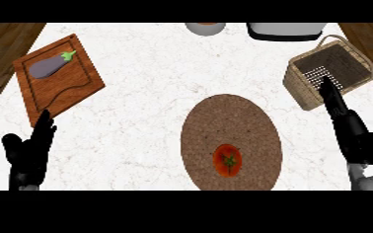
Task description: Pick the tomato from the placemat and place it in the basket
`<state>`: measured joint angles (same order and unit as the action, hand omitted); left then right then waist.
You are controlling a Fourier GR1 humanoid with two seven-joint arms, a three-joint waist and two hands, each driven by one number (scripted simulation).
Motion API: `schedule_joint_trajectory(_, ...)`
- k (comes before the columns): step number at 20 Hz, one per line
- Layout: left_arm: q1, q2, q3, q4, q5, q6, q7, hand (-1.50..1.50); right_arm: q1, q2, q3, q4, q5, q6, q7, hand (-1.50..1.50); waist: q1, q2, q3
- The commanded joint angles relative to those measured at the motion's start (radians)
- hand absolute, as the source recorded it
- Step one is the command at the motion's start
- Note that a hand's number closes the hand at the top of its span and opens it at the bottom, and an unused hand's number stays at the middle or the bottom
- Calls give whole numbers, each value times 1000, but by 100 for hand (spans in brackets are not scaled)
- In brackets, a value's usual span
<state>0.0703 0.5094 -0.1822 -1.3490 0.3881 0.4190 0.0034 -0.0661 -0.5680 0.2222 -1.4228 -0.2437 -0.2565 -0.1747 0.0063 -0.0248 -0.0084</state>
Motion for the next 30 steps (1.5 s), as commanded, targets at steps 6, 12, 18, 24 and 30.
schedule_joint_trajectory(6,-91,-80,-18,-228,-19,-13,-149,0,112,161,65,-386,-85,48,-223,150,-52,-7,9)
schedule_joint_trajectory(12,-111,-123,-79,-252,-18,-31,-110,0,210,338,500,-440,418,-239,-252,-150,-32,9,6)
schedule_joint_trajectory(18,-83,-149,-87,-269,-43,15,-122,0,404,294,431,-470,689,-530,-45,-150,-82,3,0)
schedule_joint_trajectory(24,-48,-129,-83,-299,-57,13,-139,0,584,144,312,-567,941,-521,219,-150,-73,13,-8)
schedule_joint_trajectory(30,-66,-146,-108,-317,-65,23,-109,0,760,-26,308,-806,1110,-278,447,-150,-54,24,-7)
